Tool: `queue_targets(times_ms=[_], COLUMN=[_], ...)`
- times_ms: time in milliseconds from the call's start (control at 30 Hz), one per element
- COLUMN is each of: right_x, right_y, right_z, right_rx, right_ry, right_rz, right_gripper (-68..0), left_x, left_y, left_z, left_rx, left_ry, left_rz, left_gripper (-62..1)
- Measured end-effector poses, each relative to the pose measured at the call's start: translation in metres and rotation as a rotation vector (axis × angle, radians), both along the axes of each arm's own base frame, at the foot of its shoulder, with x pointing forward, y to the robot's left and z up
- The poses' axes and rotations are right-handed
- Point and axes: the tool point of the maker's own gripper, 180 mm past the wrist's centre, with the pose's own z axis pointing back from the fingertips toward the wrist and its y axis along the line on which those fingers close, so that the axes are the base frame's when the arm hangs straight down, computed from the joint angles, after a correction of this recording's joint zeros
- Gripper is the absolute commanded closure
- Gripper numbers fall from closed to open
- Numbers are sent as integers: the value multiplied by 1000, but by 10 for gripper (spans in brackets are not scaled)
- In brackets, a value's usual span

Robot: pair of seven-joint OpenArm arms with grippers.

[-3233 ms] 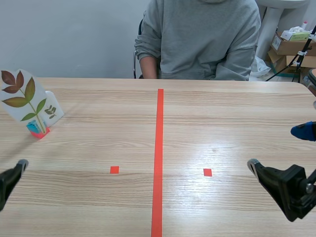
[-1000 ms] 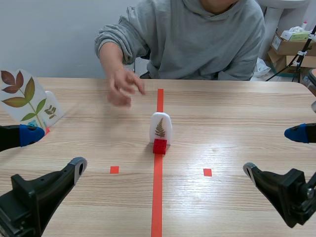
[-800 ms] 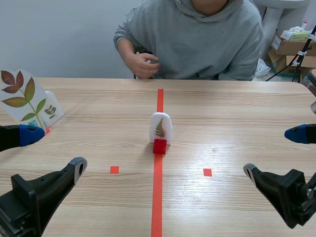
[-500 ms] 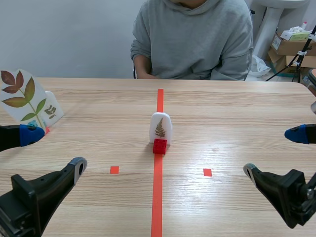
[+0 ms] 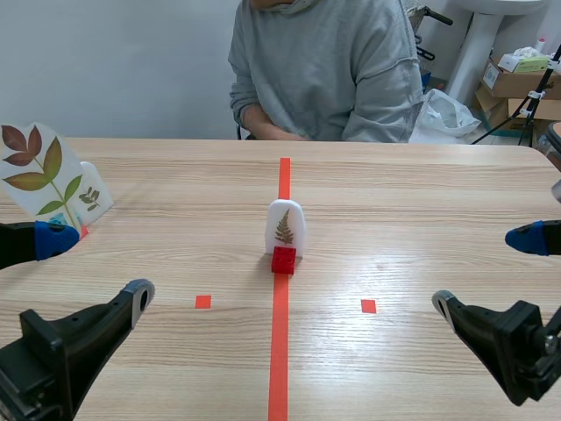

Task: Do the leaf sorting experiment

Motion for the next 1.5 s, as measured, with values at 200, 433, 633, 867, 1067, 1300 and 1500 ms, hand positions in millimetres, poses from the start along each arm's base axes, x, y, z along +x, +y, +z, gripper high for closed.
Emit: queue_targets(times_ms=[200, 433, 633, 867, 1067, 1300, 1500], right_x=[0, 0, 0, 0, 0, 0, 0], right_y=[0, 0, 0, 0, 0, 0, 0], right_z=[0, 0, 0, 0, 0, 0, -1], right_rx=[0, 0, 0, 0, 0, 0, -8], right_ry=[0, 0, 0, 0, 0, 0, 1], right_rz=[0, 0, 0, 0, 0, 0, 1], right_gripper=[-657, -657, -657, -657, -657, -657, -657], left_x=[0, 0, 0, 0, 0, -1, 2], left_y=[0, 0, 0, 0, 0, 1, 4], left_z=[0, 0, 0, 0, 0, -3, -13], left_rx=[0, 0, 0, 0, 0, 10, 67], left_ry=[0, 0, 0, 0, 0, 15, 47], left_rz=[0, 0, 0, 0, 0, 0, -4], left_gripper=[-572, -572, -572, -572, -572, -572, -572])
